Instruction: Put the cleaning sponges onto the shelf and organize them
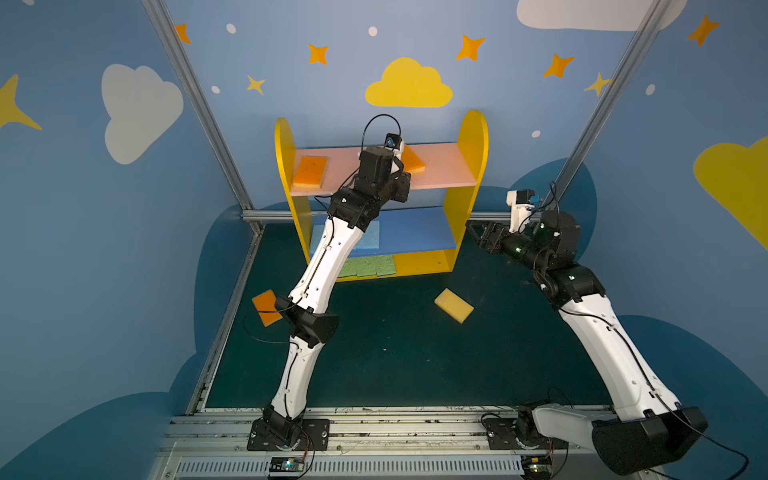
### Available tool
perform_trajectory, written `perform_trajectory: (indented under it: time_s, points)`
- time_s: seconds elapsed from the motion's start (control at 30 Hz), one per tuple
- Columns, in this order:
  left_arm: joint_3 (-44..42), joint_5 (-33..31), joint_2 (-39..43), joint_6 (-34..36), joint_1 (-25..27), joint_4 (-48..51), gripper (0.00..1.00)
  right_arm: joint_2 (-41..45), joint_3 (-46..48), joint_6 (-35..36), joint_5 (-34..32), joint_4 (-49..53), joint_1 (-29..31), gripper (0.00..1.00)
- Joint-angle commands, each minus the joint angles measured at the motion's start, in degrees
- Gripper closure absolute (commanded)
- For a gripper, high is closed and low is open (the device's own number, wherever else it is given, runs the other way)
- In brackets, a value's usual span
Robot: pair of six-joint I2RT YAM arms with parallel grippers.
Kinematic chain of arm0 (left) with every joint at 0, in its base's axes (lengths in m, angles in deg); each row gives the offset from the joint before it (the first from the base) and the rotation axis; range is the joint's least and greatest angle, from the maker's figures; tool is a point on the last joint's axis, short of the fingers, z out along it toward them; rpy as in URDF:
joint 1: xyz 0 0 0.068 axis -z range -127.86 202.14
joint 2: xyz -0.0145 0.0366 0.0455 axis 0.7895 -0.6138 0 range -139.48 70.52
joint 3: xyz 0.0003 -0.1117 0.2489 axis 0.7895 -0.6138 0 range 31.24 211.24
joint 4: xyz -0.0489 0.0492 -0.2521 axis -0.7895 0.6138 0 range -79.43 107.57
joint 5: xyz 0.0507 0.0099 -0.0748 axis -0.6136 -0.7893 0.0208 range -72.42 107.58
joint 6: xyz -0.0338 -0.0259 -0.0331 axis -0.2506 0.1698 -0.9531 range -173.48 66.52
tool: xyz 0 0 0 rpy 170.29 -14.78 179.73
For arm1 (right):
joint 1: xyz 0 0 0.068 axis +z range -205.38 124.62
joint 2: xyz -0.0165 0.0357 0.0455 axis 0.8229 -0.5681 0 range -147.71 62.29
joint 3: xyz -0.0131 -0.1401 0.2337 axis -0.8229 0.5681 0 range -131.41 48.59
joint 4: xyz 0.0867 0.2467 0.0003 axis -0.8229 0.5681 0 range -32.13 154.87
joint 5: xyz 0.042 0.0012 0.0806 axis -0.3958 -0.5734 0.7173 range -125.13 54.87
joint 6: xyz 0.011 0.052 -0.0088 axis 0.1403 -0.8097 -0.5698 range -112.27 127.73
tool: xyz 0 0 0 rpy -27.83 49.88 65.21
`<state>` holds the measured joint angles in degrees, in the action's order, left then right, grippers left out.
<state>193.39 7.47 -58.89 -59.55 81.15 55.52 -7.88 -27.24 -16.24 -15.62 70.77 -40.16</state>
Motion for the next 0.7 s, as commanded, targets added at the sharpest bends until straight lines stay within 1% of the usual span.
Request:
perform_trajectory:
  time_s: [0.0, 0.07, 0.1, 0.13, 0.23, 0.27, 0.3, 0.33, 0.37, 0.4, 0.5, 0.53, 0.6, 0.67]
  points:
    - [-1.2, 0.8, -1.6, -1.3, 0.2, 7.8, 0.97, 2.1, 2.3, 2.0, -2.4, -0.9, -1.3, 0.29]
    - [-1.1, 1.2, -0.3, -1.6, 0.3, 7.4, 0.97, 2.6, 4.0, 3.7, -2.1, -2.3, -2.3, 0.26]
    - [-1.1, 1.2, 0.6, -1.5, 0.3, 7.3, 0.94, 2.5, 4.9, 4.8, -2.0, -3.2, -2.7, 0.24]
    - [-1.1, 1.4, 1.5, -1.6, 0.5, 7.2, 0.86, 2.4, 5.5, 5.7, -2.2, -3.7, -3.1, 0.23]
    - [-1.5, 2.1, 5.4, -1.2, 1.2, 6.8, 0.51, 0.3, 5.5, 7.0, -2.1, -4.4, -4.7, 0.23]
    - [-1.9, 2.3, 7.0, -0.9, 1.6, 6.5, 0.34, -0.6, 5.6, 7.2, -1.7, -5.2, -5.1, 0.24]
    - [-2.4, 2.4, 8.4, -0.5, 1.9, 6.1, 0.22, -1.6, 5.5, 7.4, -0.9, -6.2, -5.5, 0.24]
    - [-3.1, 2.5, 10.1, -0.2, 2.3, 5.9, 0.10, -2.9, 5.2, 7.7, -0.2, -7.2, -5.7, 0.24]
    - [-4.0, 2.5, 11.8, -0.1, 2.7, 5.9, 0.04, -4.4, 4.5, 8.2, 0.3, -7.8, -5.7, 0.24]
    - [-4.9, 2.5, 13.3, 0.0, 2.9, 5.9, 0.01, -5.9, 3.7, 8.7, 0.7, -8.2, -5.7, 0.24]
    - [-9.9, 2.3, 19.4, -0.1, 3.6, 6.3, 0.00, -10.5, 1.0, 10.3, 1.4, -10.5, -5.8, 0.24]
    - [-12.9, 2.2, 22.1, 0.0, 3.7, 6.3, 0.01, -12.1, 0.0, 10.7, 1.5, -11.3, -5.9, 0.24]
    - [-21.0, 1.8, 28.0, 0.1, 3.8, 4.7, 0.01, -15.1, -2.0, 11.4, 2.1, -13.2, -5.9, 0.24]
    - [-32.0, 1.2, 35.5, 0.1, 3.8, 0.6, 0.01, -18.5, -4.1, 11.8, 2.5, -15.2, -6.1, 0.25]
